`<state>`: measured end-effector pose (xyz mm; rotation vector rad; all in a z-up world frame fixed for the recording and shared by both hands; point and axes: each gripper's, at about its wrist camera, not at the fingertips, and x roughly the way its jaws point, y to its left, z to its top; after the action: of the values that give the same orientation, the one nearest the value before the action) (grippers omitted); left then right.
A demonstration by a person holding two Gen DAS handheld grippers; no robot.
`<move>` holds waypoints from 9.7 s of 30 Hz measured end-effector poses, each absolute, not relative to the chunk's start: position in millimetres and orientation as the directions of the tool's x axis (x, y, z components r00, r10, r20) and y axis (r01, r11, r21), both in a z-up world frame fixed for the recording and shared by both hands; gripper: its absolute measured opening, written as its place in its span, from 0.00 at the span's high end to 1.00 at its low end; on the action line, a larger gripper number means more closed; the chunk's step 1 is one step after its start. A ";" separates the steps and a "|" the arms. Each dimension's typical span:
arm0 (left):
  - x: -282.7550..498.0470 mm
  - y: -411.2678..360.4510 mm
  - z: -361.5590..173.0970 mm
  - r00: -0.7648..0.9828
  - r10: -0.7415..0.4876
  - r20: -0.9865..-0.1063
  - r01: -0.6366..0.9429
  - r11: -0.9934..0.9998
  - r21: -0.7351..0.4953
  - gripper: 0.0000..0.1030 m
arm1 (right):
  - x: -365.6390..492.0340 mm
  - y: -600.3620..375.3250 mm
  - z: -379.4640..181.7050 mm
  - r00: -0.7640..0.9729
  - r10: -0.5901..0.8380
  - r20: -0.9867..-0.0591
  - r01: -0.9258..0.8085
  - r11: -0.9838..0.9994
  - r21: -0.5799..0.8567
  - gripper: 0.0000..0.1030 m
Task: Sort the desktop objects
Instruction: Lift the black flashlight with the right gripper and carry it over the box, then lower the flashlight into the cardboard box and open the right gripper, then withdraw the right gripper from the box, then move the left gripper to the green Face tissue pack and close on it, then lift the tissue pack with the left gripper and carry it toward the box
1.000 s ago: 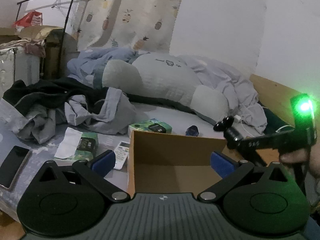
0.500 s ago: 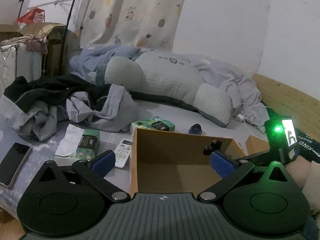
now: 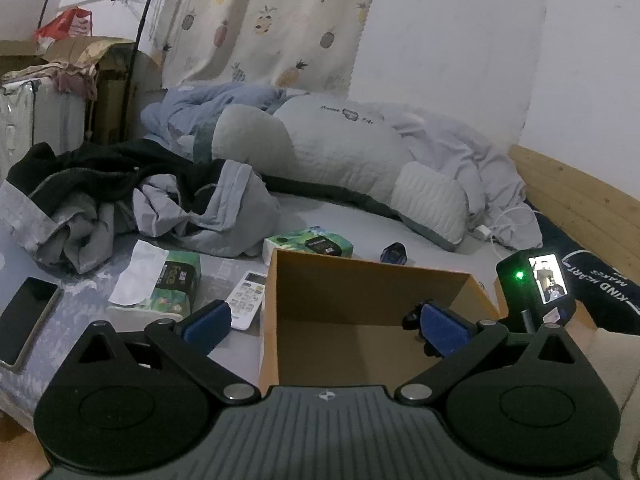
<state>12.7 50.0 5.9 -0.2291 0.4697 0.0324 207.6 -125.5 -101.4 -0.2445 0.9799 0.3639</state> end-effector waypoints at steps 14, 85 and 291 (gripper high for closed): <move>15.5 53.7 3.4 0.886 -0.023 -0.462 -0.090 0.971 -0.221 0.00 | 221.0 -116.5 -116.5 0.444 0.146 -0.884 -0.408 0.911 -0.054 0.64; 9.0 51.5 11.2 0.901 0.002 -0.435 -0.094 0.977 -0.190 0.00 | 86.0 -185.1 57.0 0.769 0.315 -0.557 -0.435 0.895 -0.095 0.00; 151.4 45.6 23.3 0.798 -0.089 -0.596 0.004 0.990 -0.143 0.03 | 17.8 -260.3 -9.3 0.735 0.473 -0.486 -0.410 0.881 0.238 0.00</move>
<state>151.4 45.6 23.3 -0.1376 0.6460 -0.0501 17.8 -260.3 -9.3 0.1176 0.5654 0.4861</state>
